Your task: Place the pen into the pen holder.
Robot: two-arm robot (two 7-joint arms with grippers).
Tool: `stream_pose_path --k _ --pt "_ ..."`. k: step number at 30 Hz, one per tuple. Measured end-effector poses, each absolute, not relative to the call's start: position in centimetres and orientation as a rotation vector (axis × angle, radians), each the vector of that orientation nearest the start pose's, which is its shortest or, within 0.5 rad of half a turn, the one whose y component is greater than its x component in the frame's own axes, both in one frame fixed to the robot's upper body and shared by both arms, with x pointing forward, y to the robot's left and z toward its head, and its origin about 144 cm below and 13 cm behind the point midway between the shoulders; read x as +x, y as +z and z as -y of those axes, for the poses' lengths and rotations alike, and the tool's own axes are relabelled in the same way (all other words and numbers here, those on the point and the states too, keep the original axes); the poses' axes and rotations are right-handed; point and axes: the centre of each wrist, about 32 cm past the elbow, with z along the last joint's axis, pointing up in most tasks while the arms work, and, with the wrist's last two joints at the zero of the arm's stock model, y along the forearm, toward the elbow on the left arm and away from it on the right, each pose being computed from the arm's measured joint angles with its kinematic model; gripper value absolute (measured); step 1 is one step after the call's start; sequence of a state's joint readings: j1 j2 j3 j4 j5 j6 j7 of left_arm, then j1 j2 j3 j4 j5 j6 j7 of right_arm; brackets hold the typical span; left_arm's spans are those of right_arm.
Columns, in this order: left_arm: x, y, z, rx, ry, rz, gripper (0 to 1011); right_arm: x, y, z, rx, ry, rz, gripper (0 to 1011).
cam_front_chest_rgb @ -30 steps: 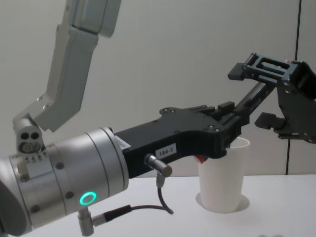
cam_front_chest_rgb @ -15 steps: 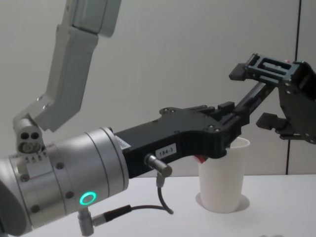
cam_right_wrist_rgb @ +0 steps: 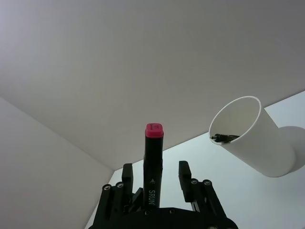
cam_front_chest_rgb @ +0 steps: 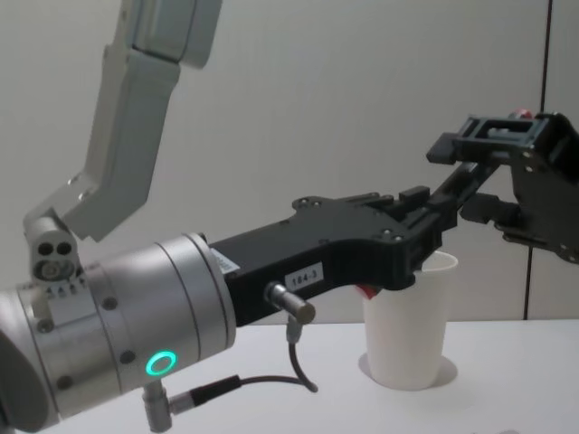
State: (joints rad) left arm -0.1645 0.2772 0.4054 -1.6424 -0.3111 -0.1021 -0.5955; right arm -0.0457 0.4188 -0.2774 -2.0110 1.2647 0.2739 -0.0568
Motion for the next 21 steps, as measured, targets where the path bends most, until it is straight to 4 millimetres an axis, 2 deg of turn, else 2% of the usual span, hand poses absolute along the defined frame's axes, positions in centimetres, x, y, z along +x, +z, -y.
stream_pose_path --k 8,12,21 --pt "47.79 119.46 -17.82 -0.132 0.561 0.173 172 41.21 124.43 21.58 0.428 -0.907 -0.75 390" --pt "47.78 119.45 -17.82 -0.131 0.56 0.173 173 41.2 124.45 21.57 0.429 -0.905 -0.749 231" --pt "47.78 119.45 -17.81 -0.131 0.56 0.172 173 41.2 124.46 21.57 0.43 -0.904 -0.749 196"
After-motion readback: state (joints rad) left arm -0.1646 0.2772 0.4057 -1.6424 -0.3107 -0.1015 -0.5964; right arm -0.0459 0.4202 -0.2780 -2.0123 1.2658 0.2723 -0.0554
